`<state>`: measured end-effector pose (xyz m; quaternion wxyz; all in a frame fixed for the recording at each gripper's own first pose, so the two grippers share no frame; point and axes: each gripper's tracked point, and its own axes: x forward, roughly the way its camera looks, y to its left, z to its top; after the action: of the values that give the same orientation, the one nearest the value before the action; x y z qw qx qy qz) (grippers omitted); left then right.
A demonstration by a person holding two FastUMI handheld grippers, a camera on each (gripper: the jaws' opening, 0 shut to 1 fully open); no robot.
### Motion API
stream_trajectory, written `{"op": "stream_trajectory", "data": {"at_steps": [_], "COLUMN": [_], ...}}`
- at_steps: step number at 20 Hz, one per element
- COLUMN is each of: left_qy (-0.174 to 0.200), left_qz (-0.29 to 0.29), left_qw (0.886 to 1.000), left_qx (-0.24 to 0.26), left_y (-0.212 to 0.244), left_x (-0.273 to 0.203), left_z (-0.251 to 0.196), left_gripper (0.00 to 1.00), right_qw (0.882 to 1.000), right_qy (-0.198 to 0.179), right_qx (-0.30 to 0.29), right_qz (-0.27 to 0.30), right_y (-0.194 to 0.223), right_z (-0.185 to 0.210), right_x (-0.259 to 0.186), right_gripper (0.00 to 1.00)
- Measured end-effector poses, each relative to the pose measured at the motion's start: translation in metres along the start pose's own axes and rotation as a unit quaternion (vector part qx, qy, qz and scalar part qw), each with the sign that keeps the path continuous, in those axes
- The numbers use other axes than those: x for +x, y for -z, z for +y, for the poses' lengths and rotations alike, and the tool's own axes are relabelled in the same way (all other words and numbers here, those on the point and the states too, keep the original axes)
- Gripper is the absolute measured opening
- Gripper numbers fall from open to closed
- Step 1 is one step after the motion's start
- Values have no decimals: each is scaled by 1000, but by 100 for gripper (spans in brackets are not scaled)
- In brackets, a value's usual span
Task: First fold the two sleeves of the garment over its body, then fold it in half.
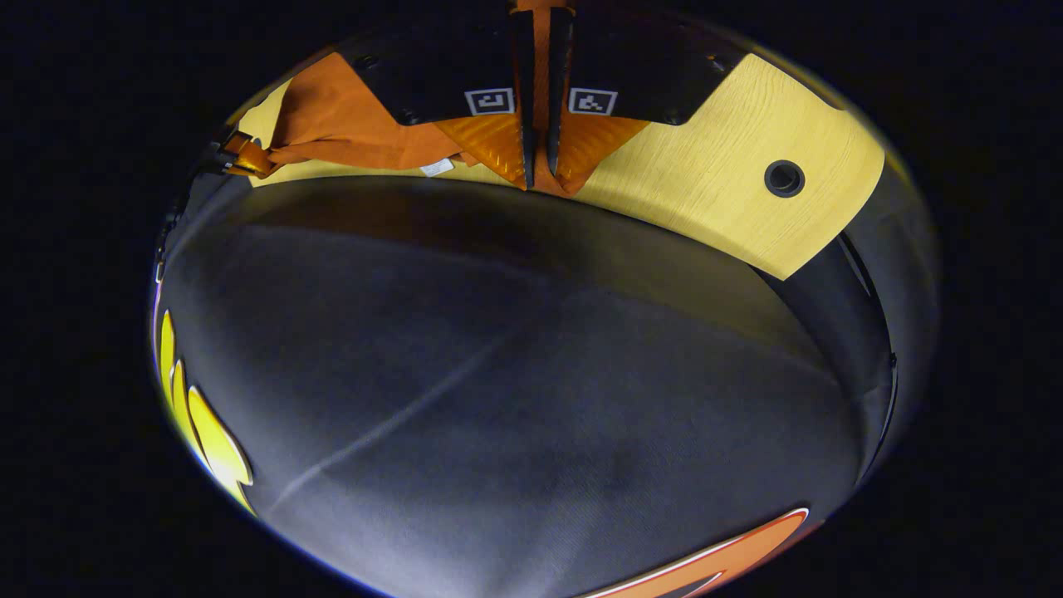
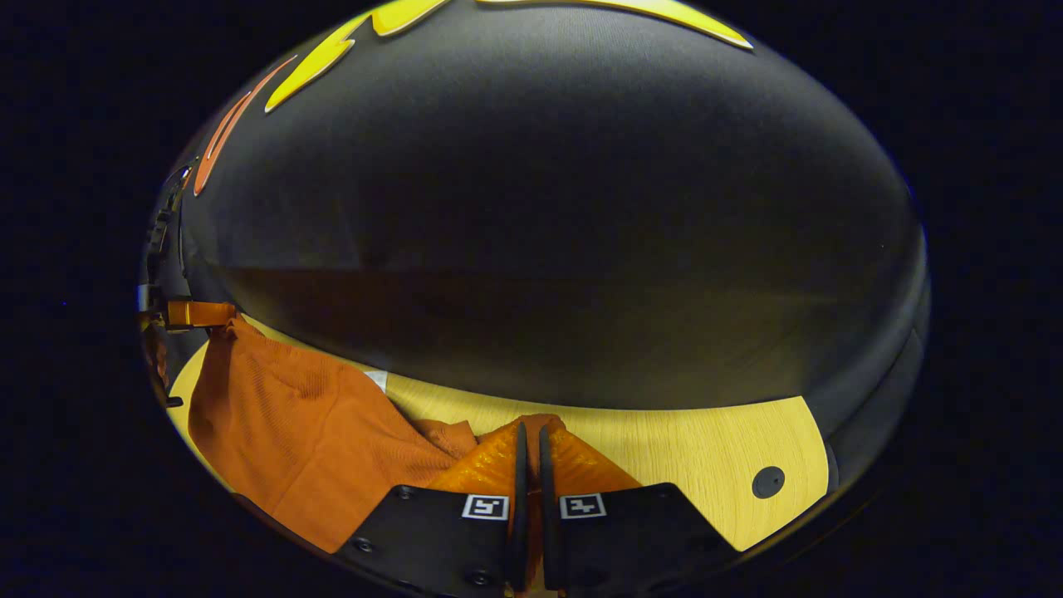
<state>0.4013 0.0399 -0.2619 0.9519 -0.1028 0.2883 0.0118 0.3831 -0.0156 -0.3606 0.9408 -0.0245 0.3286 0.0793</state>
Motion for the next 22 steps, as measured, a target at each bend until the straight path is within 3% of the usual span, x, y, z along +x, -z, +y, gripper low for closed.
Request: {"op": "stream_trajectory", "data": {"at_steps": [1,3,4,6,9,12,15,20,22], "left_qy": [-4,-20,-23,-29,-39,-9,6,-11,-19], "left_qz": [4,-17,-24,-37,-56,-87,-143,-231,-261], "left_qw": [1000,1000,999,999,998,996,989,971,962], "left_qx": [-3,-8,-11,-5,10,4,23,57,75], "left_y": [3,-3,-6,-17,-36,-54,-78,-106,-114], "left_x": [1,-3,-10,-25,-53,-102,-185,-328,-380], "left_z": [0,7,9,9,17,2,-9,-25,-26], "left_gripper": [10,57,81,93,95,98,98,98,98], "right_qw": [1000,1000,1000,1000,999,997,992,972,965], "right_qy": [-2,-5,-3,3,16,9,-17,-40,-43], "right_qx": [4,12,13,23,29,25,12,2,0], "right_qz": [8,5,-4,-17,-35,-73,-127,-233,-258], "right_y": [3,-2,-8,-16,-30,-54,-85,-141,-144], "right_z": [-1,-1,-6,-12,-19,-6,27,88,99], "right_x": [-1,-6,-9,-21,-48,-97,-175,-328,-373], "right_gripper": [9,10,18,43,74,88,88,89,91]}}
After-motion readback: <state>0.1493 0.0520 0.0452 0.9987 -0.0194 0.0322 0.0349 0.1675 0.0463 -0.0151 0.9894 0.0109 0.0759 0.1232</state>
